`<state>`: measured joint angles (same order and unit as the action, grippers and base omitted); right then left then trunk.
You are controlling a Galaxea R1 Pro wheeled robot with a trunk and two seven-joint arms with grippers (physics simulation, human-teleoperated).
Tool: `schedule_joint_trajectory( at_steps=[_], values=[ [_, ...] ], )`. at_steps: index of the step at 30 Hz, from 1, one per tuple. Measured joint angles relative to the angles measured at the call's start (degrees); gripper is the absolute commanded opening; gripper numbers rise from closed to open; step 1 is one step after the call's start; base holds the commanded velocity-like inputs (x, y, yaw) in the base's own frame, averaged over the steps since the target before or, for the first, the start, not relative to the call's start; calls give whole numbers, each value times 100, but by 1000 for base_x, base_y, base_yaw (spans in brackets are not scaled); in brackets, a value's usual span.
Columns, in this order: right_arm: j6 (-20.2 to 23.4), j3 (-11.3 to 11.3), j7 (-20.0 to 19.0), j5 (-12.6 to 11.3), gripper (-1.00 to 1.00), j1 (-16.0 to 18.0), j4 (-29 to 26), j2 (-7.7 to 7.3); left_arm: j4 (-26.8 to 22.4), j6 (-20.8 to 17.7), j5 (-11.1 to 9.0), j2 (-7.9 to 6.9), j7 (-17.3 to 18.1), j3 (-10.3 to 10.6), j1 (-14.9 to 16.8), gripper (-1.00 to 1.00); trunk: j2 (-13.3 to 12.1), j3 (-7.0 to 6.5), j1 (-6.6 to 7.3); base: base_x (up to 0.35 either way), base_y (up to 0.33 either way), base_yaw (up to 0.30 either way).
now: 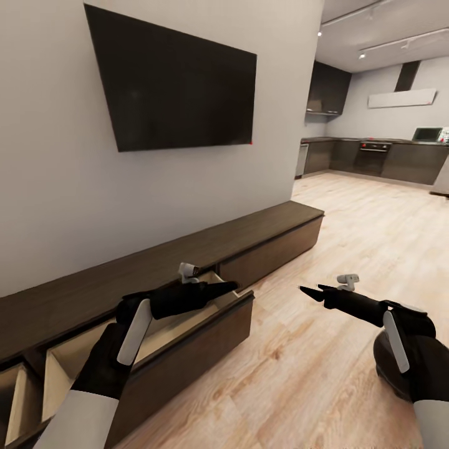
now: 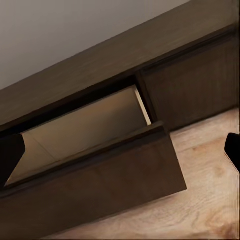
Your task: Place each of the two pumpkins and all three candles from the living room inside a cabinet in the living room (use any cabinet), then make sure every cabinet is closed, and position the cauldron so it is next to a table in the living room.
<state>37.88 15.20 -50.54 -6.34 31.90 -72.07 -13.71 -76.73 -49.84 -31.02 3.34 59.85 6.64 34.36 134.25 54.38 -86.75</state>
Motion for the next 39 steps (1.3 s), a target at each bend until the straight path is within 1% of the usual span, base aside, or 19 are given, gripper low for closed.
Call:
schedule_joint_trajectory(
  at_steps=[39],
  values=[
    [-9, 0, 0, -26, 100, 0, 2, 0, 9, 0, 2, 6, 0, 2, 0, 100, 0, -261, 0, 0, 0, -225]
  ],
)
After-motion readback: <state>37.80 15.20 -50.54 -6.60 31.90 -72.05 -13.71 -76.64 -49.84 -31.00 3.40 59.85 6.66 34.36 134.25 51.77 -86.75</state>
